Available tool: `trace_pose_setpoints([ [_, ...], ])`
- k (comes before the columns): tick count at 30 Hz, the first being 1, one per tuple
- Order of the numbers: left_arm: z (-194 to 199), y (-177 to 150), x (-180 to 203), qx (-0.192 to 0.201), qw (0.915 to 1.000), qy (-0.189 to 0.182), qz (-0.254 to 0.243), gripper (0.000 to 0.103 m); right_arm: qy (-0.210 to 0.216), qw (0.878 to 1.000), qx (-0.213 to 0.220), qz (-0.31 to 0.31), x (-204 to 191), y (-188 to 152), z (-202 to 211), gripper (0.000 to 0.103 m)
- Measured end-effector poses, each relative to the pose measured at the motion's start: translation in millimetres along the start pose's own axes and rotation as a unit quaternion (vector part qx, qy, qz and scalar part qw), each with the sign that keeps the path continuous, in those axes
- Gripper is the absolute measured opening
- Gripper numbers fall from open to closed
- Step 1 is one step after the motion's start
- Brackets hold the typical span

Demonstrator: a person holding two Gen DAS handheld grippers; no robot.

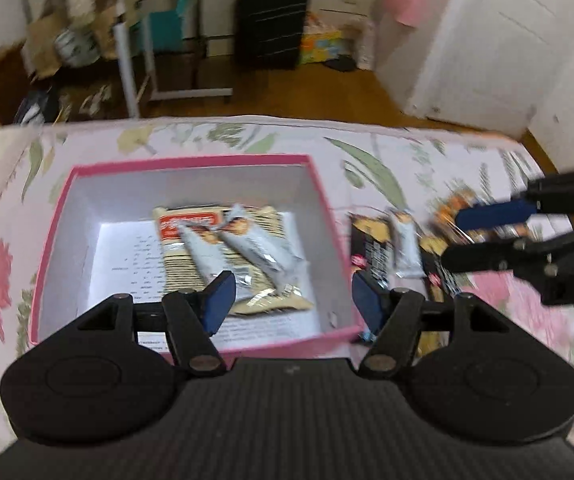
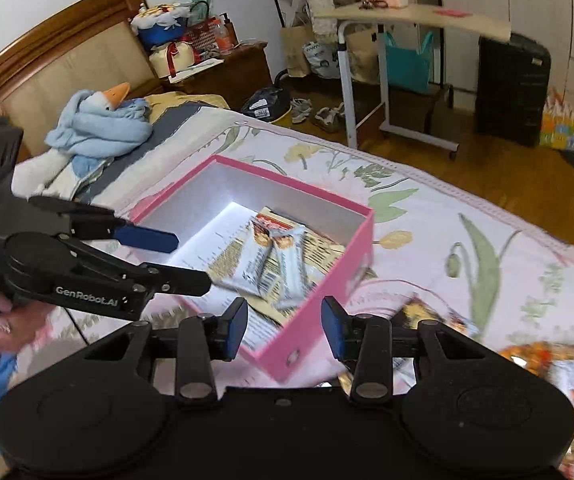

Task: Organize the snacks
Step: 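Move the left tool to a black NB cracker pack and grasp it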

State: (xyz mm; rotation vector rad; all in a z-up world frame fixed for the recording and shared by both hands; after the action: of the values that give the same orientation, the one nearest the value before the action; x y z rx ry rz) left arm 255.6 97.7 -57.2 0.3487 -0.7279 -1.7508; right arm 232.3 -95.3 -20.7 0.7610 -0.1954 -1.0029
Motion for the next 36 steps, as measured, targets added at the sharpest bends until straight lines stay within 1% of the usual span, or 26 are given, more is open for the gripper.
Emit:
trace_pose_setpoints([
  [2, 12.0, -1.1, 18.0, 0.005, 0.9998, 0.004, -0.018, 0.064, -0.01, 1.0, 0.005, 0.017, 2.2, -9.1, 18.3, 0.049],
  [4, 22.8, -4.4, 36.8, 0.013, 0.9993, 0.015, -0.032, 0.064, -0.012, 1.0, 0.022, 0.015, 8.5, -20.7, 34.4, 0.051],
  [5, 26.8, -6.7, 47.6, 0.014, 0.999, 0.012, -0.04, 0.064, -0.006, 1.0, 0.025, 0.009, 11.9, -27.8, 40.0, 0.053],
  [7, 30.3, -10.8, 64.0, 0.015, 0.9987, 0.009, -0.049, 0.064, -0.002, 1.0, 0.022, 0.0, 20.1, -44.1, 46.3, 0.053],
  [9, 29.2, -15.8, 78.2, 0.014, 0.9983, 0.005, -0.057, 0.064, -0.009, 1.0, 0.02, 0.016, 24.0, -57.7, 49.6, 0.053],
  [11, 21.2, -20.7, 89.2, 0.001, 0.9988, -0.006, -0.049, 0.064, -0.011, 0.999, 0.013, 0.036, 27.5, -70.5, 48.6, 0.053],
  [14, 2.4, -30.1, 97.1, -0.021, 0.9994, -0.023, -0.019, 0.064, -0.003, 0.998, 0.004, 0.058, 31.9, -83.8, 40.3, 0.054],
  [17, -23.7, -43.1, 104.6, -0.064, 0.9965, -0.05, 0.017, 0.062, 0.014, 0.997, -0.01, 0.074, 35.1, -93.3, 19.0, 0.054],
  [18, -32.4, -47.2, 105.2, -0.076, 0.9951, -0.053, 0.033, 0.062, 0.016, 0.996, -0.018, 0.083, 35.2, -96.3, 8.1, 0.054],
  [19, -39.8, -51.5, 105.6, -0.087, 0.9937, -0.055, 0.046, 0.059, 0.016, 0.995, -0.025, 0.096, 34.3, -99.1, 0.2, 0.055],
  [20, -47.2, -55.4, 104.8, -0.093, 0.9932, -0.044, 0.055, 0.059, 0.018, 0.993, -0.031, 0.114, 32.7, -102.8, -9.1, 0.055],
  [22, -55.5, -62.5, 101.4, -0.091, 0.9933, -0.023, 0.067, 0.059, 0.027, 0.988, -0.045, 0.143, 30.5, -110.4, -24.7, 0.057],
  [24, -63.9, -68.6, 98.9, -0.088, 0.9925, -0.009, 0.085, 0.059, 0.031, 0.986, -0.058, 0.154, 31.3, -118.1, -39.5, 0.063],
  [25, -67.4, -70.5, 97.7, -0.087, 0.9918, -0.005, 0.094, 0.059, 0.031, 0.985, -0.061, 0.155, 31.6, -121.3, -45.5, 0.064],
  [28, -81.8, -78.4, 98.3, -0.093, 0.9883, -0.011, 0.12, 0.059, 0.032, 0.982, -0.071, 0.172, 31.8, -132.3, -59.2, 0.068],
  [30, -89.5, -84.7, 98.4, -0.081, 0.9867, -0.013, 0.14, 0.059, 0.021, 0.98, -0.065, 0.188, 32.7, -139.3, -64.8, 0.071],
  [32, -99.5, -90.9, 96.0, -0.056, 0.9848, -0.017, 0.164, 0.058, 0.02, 0.979, -0.047, 0.199, 34.9, -143.5, -66.9, 0.071],
  [34, -112.8, -97.4, 91.3, -0.062, 0.9796, -0.005, 0.191, 0.056, 0.022, 0.978, -0.028, 0.207, 37.1, -146.9, -69.9, 0.071],
  [36, -126.2, -106.8, 86.5, -0.072, 0.9729, -0.007, 0.22, 0.056, 0.018, 0.978, -0.03, 0.206, 41.8, -148.1, -78.6, 0.071],
])
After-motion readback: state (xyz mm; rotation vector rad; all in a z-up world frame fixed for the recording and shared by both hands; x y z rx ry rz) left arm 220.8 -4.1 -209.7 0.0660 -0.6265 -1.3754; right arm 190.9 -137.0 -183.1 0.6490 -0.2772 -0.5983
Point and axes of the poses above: each gripper's, at about its wrist camera, not at the fingertips, and z roughly against the way its jaws point, x to its right, y to its top, the point moved 5 cm from there along -z, roughly the way its jaws point, and after that the axes turned 3 degrees about x, right-handed, at the moved point
